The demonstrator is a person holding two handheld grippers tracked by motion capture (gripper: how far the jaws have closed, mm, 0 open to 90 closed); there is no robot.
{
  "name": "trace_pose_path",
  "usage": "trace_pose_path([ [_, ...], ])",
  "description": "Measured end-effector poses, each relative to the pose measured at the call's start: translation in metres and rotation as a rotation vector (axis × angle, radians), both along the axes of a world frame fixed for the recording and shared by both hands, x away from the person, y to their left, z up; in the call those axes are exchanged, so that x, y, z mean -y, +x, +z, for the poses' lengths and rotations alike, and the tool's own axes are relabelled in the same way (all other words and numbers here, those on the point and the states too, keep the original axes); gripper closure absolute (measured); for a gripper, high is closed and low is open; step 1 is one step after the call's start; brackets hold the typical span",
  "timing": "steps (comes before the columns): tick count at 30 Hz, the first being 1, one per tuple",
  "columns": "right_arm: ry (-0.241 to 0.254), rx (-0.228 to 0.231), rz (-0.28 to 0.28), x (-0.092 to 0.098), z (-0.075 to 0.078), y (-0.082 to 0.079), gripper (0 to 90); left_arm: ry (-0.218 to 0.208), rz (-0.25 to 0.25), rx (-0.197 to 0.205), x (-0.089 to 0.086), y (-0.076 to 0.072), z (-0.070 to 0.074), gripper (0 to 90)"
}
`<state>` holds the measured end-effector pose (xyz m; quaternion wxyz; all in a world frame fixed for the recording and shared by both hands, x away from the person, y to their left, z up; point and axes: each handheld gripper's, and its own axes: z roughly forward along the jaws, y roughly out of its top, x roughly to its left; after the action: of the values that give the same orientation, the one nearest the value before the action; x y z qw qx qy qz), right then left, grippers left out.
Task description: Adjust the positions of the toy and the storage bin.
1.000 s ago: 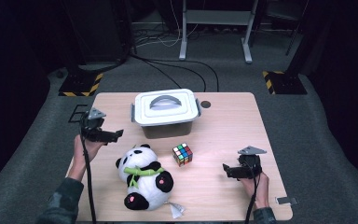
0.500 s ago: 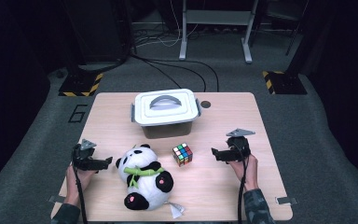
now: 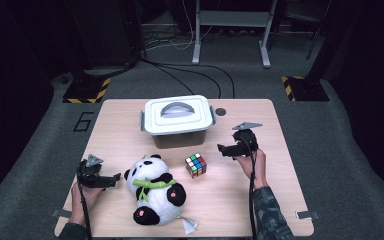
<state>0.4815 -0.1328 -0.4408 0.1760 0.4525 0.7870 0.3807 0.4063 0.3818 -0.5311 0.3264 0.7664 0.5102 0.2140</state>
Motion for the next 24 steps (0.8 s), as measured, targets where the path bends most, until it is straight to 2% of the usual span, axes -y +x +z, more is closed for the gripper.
trace_pose_path([
  [6, 0.03, 0.012, -0.025, -0.005, 0.006, 0.023, 9.9, 0.0, 0.0, 0.001, 0.0, 0.0, 0.0, 0.0],
  [15, 0.034, 0.017, -0.039, -0.01, 0.013, 0.047, 12.6, 0.0, 0.0, 0.001, 0.0, 0.0, 0.0, 0.0],
  [19, 0.037, 0.03, -0.063, -0.015, 0.018, 0.056, 15.0, -0.001, 0.0, 0.001, 0.0, 0.0, 0.0, 0.0],
  [23, 0.033, 0.056, -0.083, -0.018, 0.024, 0.063, 23.9, 0.0, 0.0, 0.0, 0.0, 0.0, 0.0, 0.0],
  [24, 0.037, 0.049, -0.08, -0.018, 0.025, 0.066, 27.0, -0.001, 0.0, 0.001, 0.0, 0.0, 0.0, 0.0],
])
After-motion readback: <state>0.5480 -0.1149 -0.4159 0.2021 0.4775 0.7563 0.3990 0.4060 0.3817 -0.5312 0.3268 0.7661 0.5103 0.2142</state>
